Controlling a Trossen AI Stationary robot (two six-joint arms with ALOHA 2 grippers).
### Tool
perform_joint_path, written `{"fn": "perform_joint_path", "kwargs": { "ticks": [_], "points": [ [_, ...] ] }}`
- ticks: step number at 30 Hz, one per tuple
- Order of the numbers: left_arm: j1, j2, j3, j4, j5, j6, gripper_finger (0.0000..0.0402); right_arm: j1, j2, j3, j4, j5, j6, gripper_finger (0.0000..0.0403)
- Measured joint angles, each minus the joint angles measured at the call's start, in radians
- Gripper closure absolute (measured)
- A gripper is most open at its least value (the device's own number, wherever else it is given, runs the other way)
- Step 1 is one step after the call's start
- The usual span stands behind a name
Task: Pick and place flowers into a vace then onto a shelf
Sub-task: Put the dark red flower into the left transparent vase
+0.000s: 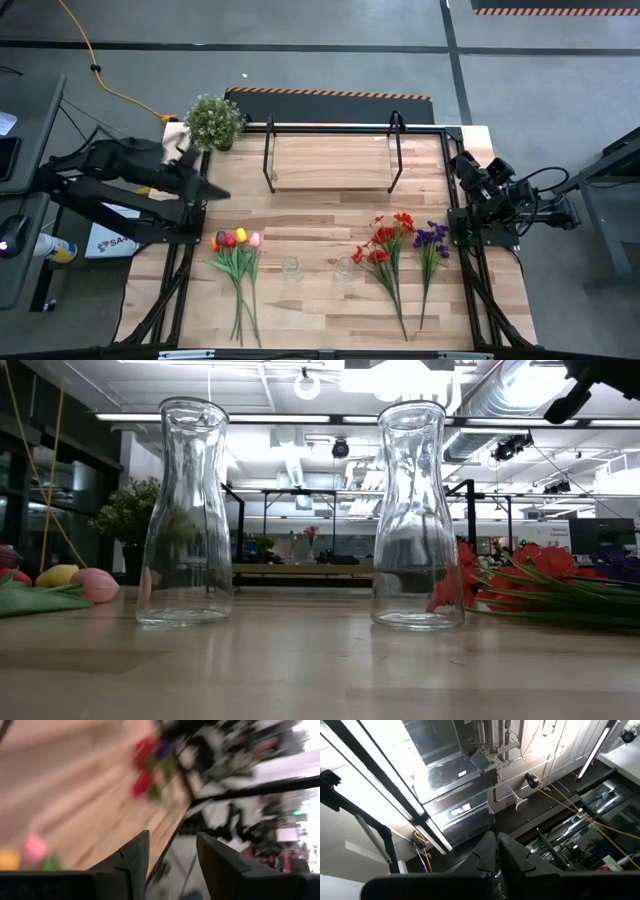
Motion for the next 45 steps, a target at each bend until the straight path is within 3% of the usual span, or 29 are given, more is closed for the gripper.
{"fn": "perform_joint_path", "kwargs": {
  "ticks": [5,9,14,23,28,32,37,45],
  "points": [
    [-0.009,0.09,0.001,-0.197,0.165,-0.141,0.0204,0.0,0.0,0.0,0.014,0.0,-0.009,0.0391],
    [-0.087,0.16,0.001,-0.284,0.185,-0.224,0.0204,0.0,0.0,0.0,0.016,0.0,-0.01,0.0391],
    [-0.247,0.226,0.001,-0.25,0.085,-0.371,0.0204,0.0,0.0,0.0,0.016,0.0,-0.01,0.0391],
    [-0.616,0.332,0.001,-0.181,-0.21,-0.765,0.0204,0.0,0.0,0.0,0.016,-0.017,0.004,0.0391],
    [-0.773,0.402,0.001,-0.263,-0.261,-0.994,0.0204,0.0,0.0,0.0,0.016,-0.075,0.006,0.0391],
    [-0.842,0.458,0.001,-0.394,-0.262,-1.141,0.0204,0.0,0.0,0.0,0.016,-0.114,0.041,0.0391],
    [-0.857,0.496,-0.007,-0.524,-0.263,-1.205,0.0204,0.0,0.0,0.0,0.016,-0.15,0.062,0.0391],
    [-0.845,0.497,-0.132,-0.402,-0.309,-1.226,0.0204,0.0,0.0,0.0,0.016,-0.151,0.062,0.0391]
  ]
}}
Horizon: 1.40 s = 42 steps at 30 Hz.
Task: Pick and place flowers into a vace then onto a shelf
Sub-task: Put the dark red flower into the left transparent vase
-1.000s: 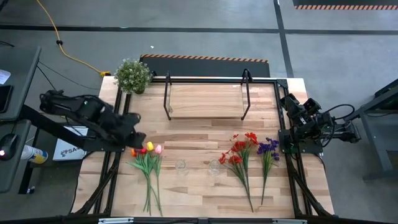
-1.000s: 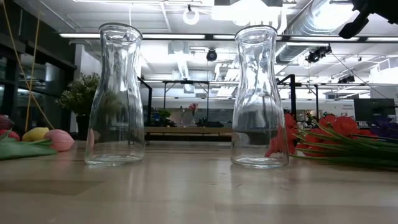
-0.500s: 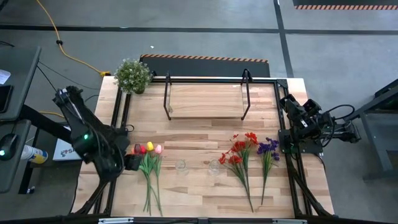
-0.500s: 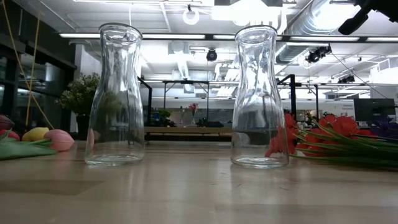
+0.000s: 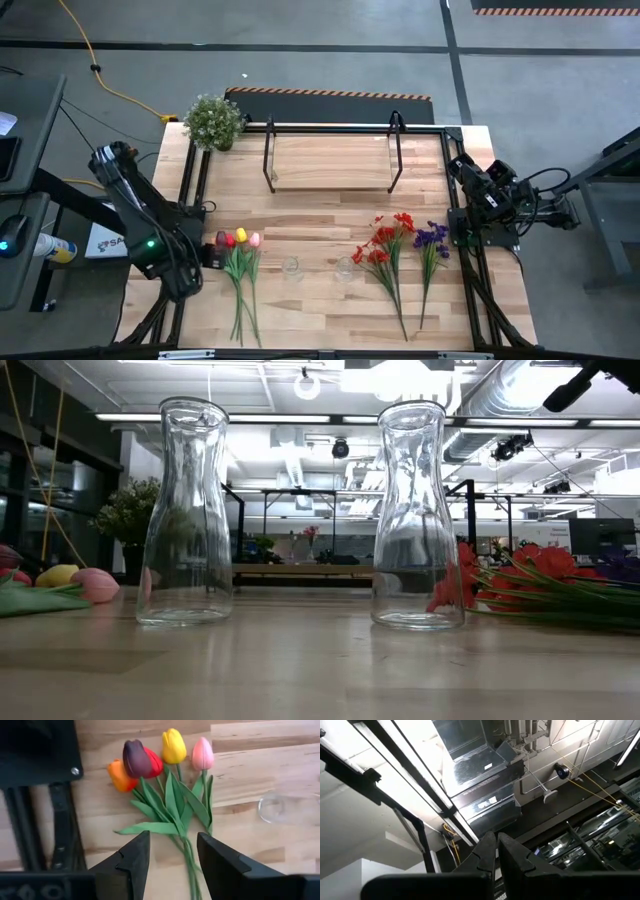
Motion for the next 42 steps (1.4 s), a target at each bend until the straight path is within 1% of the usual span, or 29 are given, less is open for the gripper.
{"fn": "perform_joint_path", "kwargs": {
  "ticks": [3,7,10,14,17,24,32,40,42],
  "points": [
    [0.03,0.0,-0.073,0.085,0.002,-0.001,0.0204,0.0,0.0,0.0,0.0,0.0,-0.001,0.0391],
    [0.081,0.0,-0.164,0.15,0.006,-0.001,0.0204,0.0,0.0,0.0,0.0,0.001,-0.016,0.0391],
    [0.119,0.0,-0.223,0.208,0.042,0.004,0.0204,0.0,0.0,0.0,0.0,0.003,-0.018,0.0391],
    [0.147,0.0,-0.295,0.321,0.054,0.011,0.0204,0.0,0.0,0.0,0.0,0.003,-0.02,0.0391],
    [0.155,0.0,-0.336,0.375,0.062,0.014,0.0204,0.0,0.0,0.0,0.001,0.004,-0.027,0.0391],
    [0.155,0.0,-0.384,0.396,0.112,0.013,0.0204,0.0,0.0,0.0,0.001,0.004,-0.044,0.0391],
    [0.189,0.0,-0.392,0.399,0.108,0.022,0.0204,0.0,0.0,0.0,0.001,0.005,-0.061,0.0391],
    [0.256,0.006,-0.392,0.399,0.114,0.104,0.0204,0.0,0.0,0.0,0.001,0.005,-0.061,0.0391],
    [0.266,0.006,-0.392,0.393,0.13,0.124,0.0204,0.0,0.0,0.0,0.0,0.005,-0.061,0.0391]
  ]
}}
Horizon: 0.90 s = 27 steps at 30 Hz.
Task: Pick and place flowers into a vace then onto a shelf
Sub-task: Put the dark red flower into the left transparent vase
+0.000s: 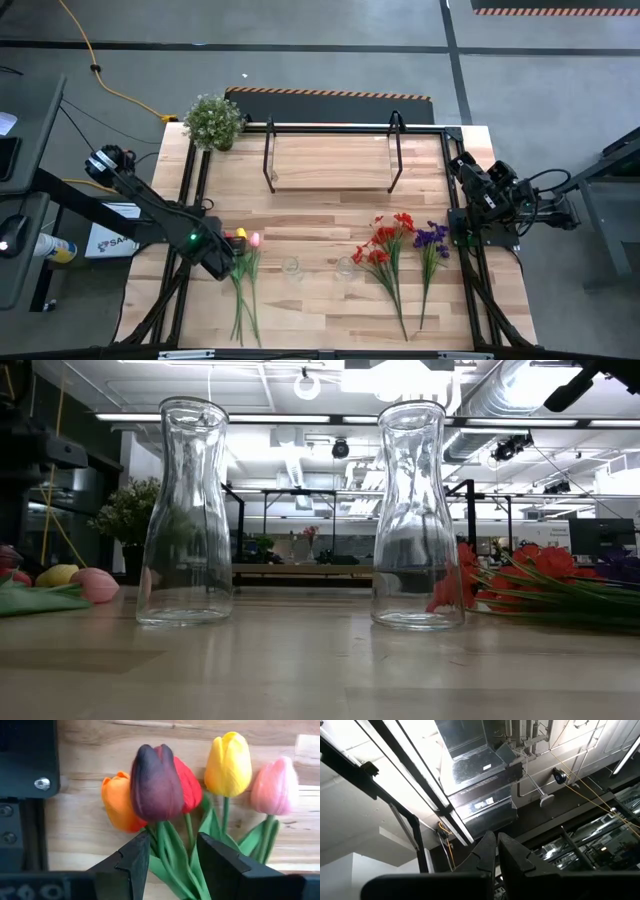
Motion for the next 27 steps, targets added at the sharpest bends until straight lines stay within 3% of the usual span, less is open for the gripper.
{"fn": "perform_joint_path", "kwargs": {
  "ticks": [13,27],
  "points": [
    [0.003,0.087,-0.001,0.042,0.075,0.006,0.0204,0.0,0.0,0.0,0.0,0.0,0.0,0.0391],
    [0.003,0.125,-0.001,0.104,0.036,-0.032,0.0212,0.0,0.0,0.0,-0.003,0.0,0.0,0.0391]
  ]
}}
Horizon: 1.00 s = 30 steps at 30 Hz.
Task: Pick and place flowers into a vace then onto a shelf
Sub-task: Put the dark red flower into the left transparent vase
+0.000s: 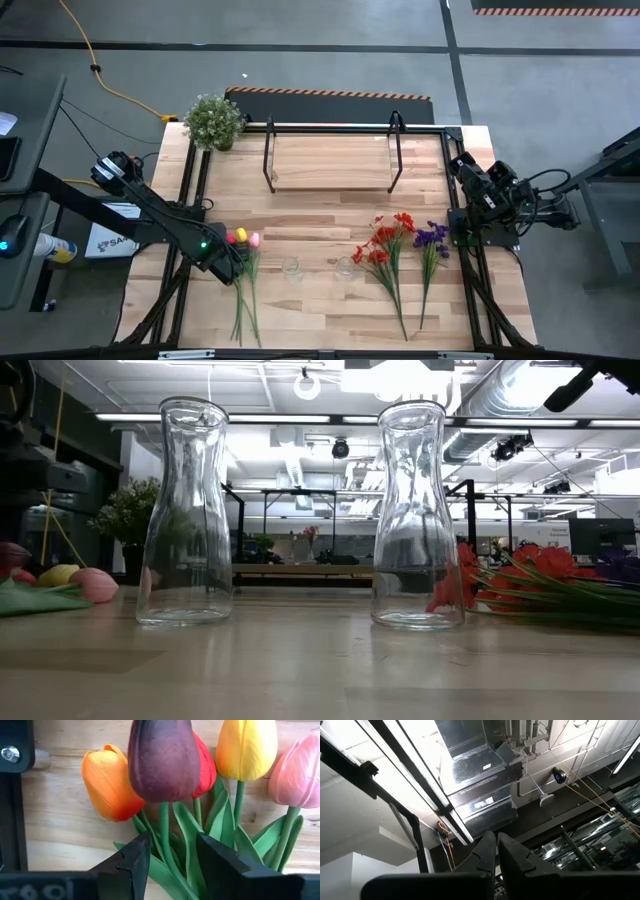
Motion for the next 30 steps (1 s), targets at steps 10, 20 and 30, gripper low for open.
{"fn": "perform_joint_path", "kwargs": {
  "ticks": [10,20,30],
  "points": [
    [0.0,0.0,0.0,0.0,-0.013,-0.002,0.0315,0.0,0.0,0.0,-0.005,0.0,0.0,0.0391],
    [0.0,-0.006,0.041,-0.051,-0.017,-0.002,0.0372,0.0,0.0,0.0,-0.013,0.0,0.0,0.0391],
    [0.0,-0.006,0.231,-0.363,-0.091,-0.047,0.036,0.0,0.0,0.0,-0.024,0.0,0.0,0.0391]
  ]
}}
